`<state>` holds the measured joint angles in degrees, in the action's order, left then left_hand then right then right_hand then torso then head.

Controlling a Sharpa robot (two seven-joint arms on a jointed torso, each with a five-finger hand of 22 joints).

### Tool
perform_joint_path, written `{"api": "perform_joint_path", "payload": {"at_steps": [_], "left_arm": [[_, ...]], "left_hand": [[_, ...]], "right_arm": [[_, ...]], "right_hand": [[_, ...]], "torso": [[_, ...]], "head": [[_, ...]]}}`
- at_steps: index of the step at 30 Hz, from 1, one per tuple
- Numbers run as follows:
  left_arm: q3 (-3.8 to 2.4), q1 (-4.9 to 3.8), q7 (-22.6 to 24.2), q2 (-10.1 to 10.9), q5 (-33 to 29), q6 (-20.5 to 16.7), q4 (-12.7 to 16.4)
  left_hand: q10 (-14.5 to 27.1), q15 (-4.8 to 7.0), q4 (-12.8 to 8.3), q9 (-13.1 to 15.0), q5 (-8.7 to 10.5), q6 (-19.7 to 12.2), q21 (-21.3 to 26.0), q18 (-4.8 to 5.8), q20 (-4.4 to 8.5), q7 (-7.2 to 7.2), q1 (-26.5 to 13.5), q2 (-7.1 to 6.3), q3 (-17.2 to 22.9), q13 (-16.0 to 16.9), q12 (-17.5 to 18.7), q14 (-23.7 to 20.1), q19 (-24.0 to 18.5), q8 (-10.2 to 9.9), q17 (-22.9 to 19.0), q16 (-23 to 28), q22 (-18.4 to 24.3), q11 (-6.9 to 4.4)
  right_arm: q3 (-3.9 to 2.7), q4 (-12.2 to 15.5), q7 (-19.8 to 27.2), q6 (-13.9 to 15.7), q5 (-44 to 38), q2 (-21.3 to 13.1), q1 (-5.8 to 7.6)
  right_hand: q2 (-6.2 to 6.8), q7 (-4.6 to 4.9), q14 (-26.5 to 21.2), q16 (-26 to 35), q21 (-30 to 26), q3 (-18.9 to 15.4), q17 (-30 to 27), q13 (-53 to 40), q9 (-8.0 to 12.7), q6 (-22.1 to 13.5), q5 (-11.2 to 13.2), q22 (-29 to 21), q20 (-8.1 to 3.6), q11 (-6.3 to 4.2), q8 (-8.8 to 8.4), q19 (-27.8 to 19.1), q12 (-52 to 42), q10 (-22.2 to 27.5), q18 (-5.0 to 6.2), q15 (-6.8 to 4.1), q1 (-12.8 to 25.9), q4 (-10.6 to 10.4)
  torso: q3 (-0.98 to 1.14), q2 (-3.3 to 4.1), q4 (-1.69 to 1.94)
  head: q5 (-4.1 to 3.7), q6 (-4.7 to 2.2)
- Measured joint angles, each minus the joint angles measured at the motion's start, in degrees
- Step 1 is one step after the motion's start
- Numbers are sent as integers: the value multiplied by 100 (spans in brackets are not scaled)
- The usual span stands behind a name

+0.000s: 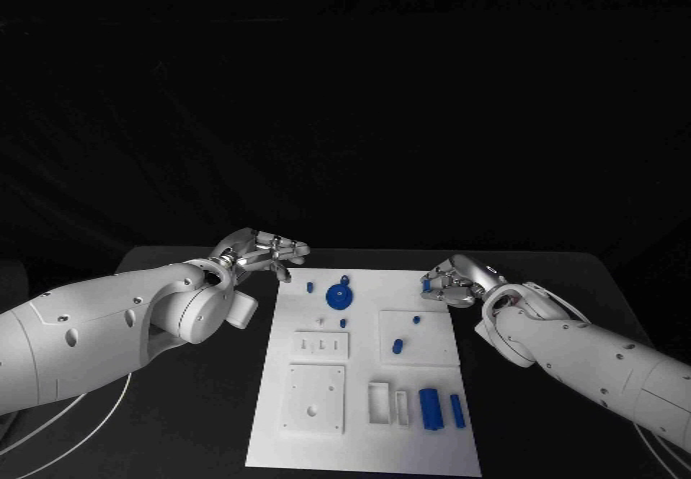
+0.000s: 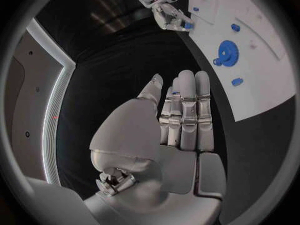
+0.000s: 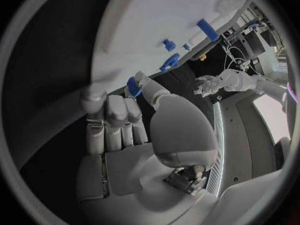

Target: Assemble the parts on the task board

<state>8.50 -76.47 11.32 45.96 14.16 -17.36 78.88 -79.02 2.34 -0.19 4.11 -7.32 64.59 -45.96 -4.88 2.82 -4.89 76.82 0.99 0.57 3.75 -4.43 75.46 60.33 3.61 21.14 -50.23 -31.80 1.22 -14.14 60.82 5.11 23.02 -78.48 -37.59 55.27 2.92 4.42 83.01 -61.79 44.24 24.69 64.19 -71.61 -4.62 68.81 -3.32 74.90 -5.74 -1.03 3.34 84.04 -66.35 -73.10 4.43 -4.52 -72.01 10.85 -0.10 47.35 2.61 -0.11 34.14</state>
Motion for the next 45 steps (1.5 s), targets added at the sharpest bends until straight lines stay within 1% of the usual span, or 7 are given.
{"api": "perform_joint_path", "payload": {"at_steps": [8, 21, 22, 25, 27, 35, 45], "left_arm": [[1, -65, -648, -239, 597, 586, -58], [-10, -164, -2090, -854, 1147, 883, -358], [-10, -164, -2201, -886, 1170, 879, -359], [-11, -165, -2515, -986, 1250, 864, -388], [-11, -165, -2681, -1039, 1306, 846, -412], [-13, -168, -3055, -1165, 1497, 757, -475], [-13, -169, -3229, -1205, 1642, 620, -473]], "left_hand": [[-506, 144, 357, 137, -617, 222, -401, 91, 219, 136, -538, 156, -108, 235, -360, -164, 17, 0, 603, -831, -320, -182], [-499, 248, 549, 558, 2, 391, -683, 90, 304, 212, -929, 37, -299, 780, -660, -63, 16, 0, 910, -990, -627, -249], [-499, 248, 572, 631, -67, 441, -683, 90, 314, 230, -950, 16, -289, 807, -677, -63, 6, 0, 932, -990, -641, -249], [-503, 302, 558, 1101, -1374, 615, -733, 183, 358, 347, -1023, -17, -235, 954, -864, -85, -94, 66, 1080, -1144, -713, -333], [-494, 298, 580, 1518, -1534, 635, -749, 182, 363, 367, -1098, -80, -180, 1034, -943, -138, -127, 66, 1135, -1207, -762, -341], [-494, 278, 1229, 2405, -238, 510, -749, 181, 343, 326, -1421, -653, 243, 1177, -998, -158, -147, 36, 1147, -1208, -849, -341], [-493, 278, 1480, 2642, -105, 489, -749, 181, 343, 346, -1388, -785, 334, 1210, -1026, -158, -147, 36, 1123, -1208, -898, -340]], "right_arm": [[-42, 738, -334, -195, -171, -170, 249], [-42, 1473, -840, -590, -800, 126, 398], [-36, 1485, -861, -605, -862, 161, 403], [3, 1504, -926, -636, -1066, 257, 425], [37, 1515, -963, -646, -1202, 317, 440], [151, 1534, -1076, -651, -1536, 535, 502], [275, 1537, -1201, -673, -1710, 654, 557]], "right_hand": [[12, 0, -20, 0, -14, -39, 20, -10, 0, 2, 27, 0, -41, 0, 3, 0, 28, 0, -1, -20, -12, -77], [65, 0, -1, 0, -14, 15, 47, -16, 0, 3, 27, 0, -41, -1, 8, 0, 50, -2, -1, -40, -63, -145], [65, 0, 0, 0, -14, 16, 49, -16, 0, 3, 27, 0, -40, -10, 8, 0, 50, -12, -1, -40, -63, -146], [65, -5, 0, 0, -14, 16, 49, -15, 0, 9, 27, 0, -40, -20, 8, 0, 50, -21, -2, -40, -63, -146], [65, -6, 0, 0, -14, 23, 57, -15, 0, 9, 27, 0, -40, -20, 9, 0, 50, -21, -2, -39, -63, -153], [72, -7, 0, 0, -14, 56, 81, -15, 0, 11, 40, 0, -40, -20, 10, 0, 50, -21, -2, -39, -69, -185], [73, -10, 0, 0, -14, 57, 81, -14, 0, 14, 45, 0, -40, -19, 12, 0, 50, -21, -2, -39, -69, -187]], "torso": [[-13, -48, -17], [-34, -179, -40], [-35, -184, -42], [-41, -200, -42], [-42, -210, -42], [-46, -223, -42], [-57, -222, -36]], "head": [[-1, -38], [96, 30], [96, 36], [88, 52], [83, 61], [66, 71], [60, 71]]}}
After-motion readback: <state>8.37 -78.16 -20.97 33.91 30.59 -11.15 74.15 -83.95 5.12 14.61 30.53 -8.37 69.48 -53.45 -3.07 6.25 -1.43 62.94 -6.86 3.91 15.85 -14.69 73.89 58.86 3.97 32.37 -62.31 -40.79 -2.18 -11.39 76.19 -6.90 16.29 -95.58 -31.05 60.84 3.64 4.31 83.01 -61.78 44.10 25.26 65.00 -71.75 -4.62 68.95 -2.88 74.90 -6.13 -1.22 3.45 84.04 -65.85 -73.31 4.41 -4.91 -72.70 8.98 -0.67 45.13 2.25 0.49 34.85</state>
